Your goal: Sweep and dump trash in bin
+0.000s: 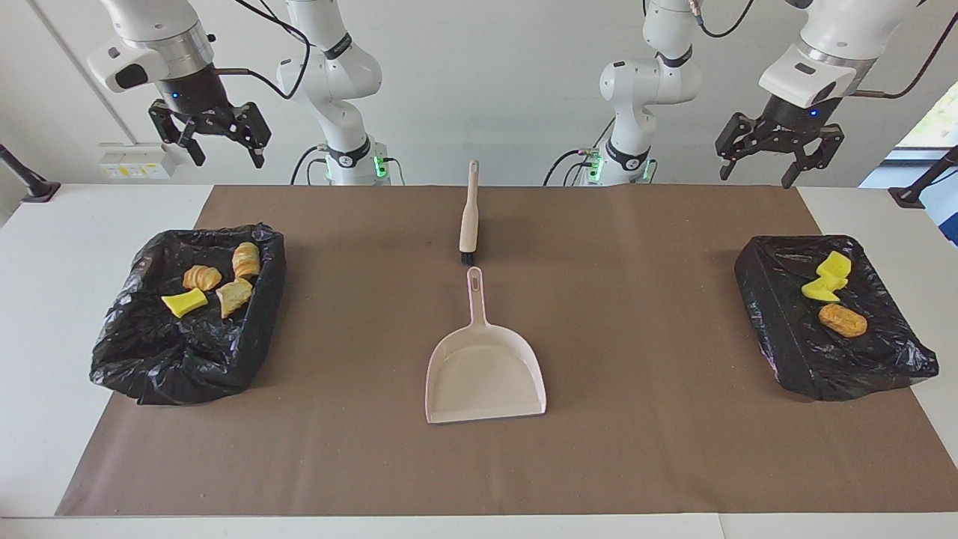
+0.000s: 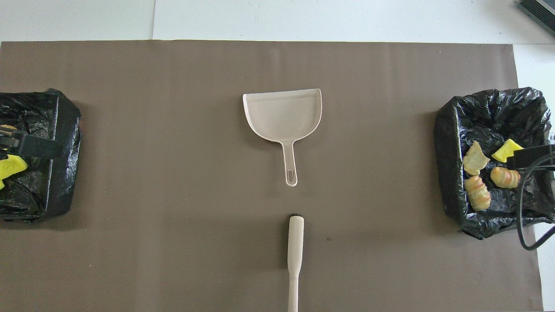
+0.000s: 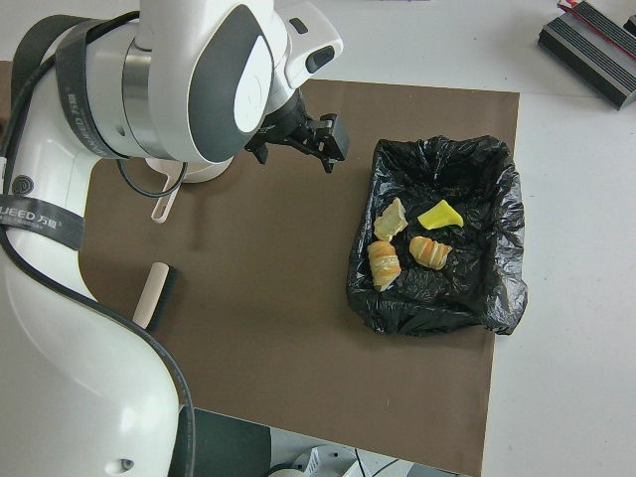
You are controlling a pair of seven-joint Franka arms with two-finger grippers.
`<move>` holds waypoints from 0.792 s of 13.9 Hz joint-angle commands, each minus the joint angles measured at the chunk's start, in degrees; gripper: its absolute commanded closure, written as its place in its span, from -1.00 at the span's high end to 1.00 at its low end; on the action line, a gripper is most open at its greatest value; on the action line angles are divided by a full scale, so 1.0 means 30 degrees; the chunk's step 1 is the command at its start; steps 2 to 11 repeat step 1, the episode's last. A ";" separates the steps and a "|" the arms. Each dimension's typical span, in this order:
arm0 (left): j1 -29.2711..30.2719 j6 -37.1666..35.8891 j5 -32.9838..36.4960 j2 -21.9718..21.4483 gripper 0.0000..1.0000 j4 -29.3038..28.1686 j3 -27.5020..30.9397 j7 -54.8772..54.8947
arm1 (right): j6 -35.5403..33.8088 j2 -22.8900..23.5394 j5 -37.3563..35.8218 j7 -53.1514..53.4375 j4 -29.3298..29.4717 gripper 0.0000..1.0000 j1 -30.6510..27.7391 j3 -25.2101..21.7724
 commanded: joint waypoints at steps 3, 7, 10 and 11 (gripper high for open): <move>0.0228 -0.0145 -0.0271 -0.0233 1.00 -0.0180 -0.0024 0.0098 | 0.0202 -0.0367 -0.0118 0.0174 -0.0382 1.00 -0.0101 0.0170; 0.0228 -0.0145 -0.0271 -0.0233 1.00 -0.0180 -0.0024 0.0098 | 0.0202 -0.0367 -0.0118 0.0174 -0.0382 1.00 -0.0101 0.0170; 0.0228 -0.0145 -0.0271 -0.0233 1.00 -0.0180 -0.0024 0.0098 | 0.0202 -0.0367 -0.0118 0.0174 -0.0382 1.00 -0.0101 0.0170; 0.0228 -0.0145 -0.0271 -0.0233 1.00 -0.0180 -0.0024 0.0098 | 0.0202 -0.0367 -0.0118 0.0174 -0.0382 1.00 -0.0101 0.0170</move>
